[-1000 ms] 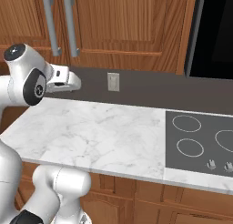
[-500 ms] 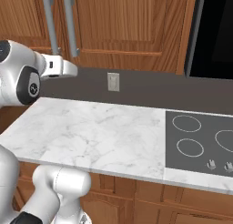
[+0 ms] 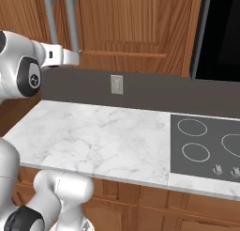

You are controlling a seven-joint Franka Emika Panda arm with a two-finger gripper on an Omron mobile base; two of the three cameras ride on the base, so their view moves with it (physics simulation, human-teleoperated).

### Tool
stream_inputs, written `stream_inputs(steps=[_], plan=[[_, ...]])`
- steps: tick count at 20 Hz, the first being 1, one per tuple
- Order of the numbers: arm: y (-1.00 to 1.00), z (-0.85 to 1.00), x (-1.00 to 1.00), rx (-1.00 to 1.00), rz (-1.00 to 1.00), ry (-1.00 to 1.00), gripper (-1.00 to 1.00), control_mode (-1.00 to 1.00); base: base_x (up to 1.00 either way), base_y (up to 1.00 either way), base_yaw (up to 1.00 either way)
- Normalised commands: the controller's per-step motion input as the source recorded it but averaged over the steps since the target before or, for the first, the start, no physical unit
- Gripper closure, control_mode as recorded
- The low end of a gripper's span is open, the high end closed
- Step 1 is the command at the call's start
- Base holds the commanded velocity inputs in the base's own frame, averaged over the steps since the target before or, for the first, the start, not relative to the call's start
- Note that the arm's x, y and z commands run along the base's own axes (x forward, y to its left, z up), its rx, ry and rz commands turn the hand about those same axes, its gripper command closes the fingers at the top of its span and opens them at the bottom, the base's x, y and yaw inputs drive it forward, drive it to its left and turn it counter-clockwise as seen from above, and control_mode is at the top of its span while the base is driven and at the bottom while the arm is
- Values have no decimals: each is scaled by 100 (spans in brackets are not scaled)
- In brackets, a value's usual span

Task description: Open the cabinet and move the ladle to the pot. Then close the cabinet.

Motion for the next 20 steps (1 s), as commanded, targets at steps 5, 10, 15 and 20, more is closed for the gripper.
stream_inputs(steps=[5, 10, 15, 20], plan=[[0, 29, 34, 3, -3, 0, -100, -100, 0, 0, 0], [0, 26, 40, 6, 0, 0, -100, -100, 0, 0, 0], [0, 17, 38, 8, 0, -1, -100, -100, 0, 0, 0], [0, 3, 25, 7, 0, -8, -100, -100, 0, 0, 0]])
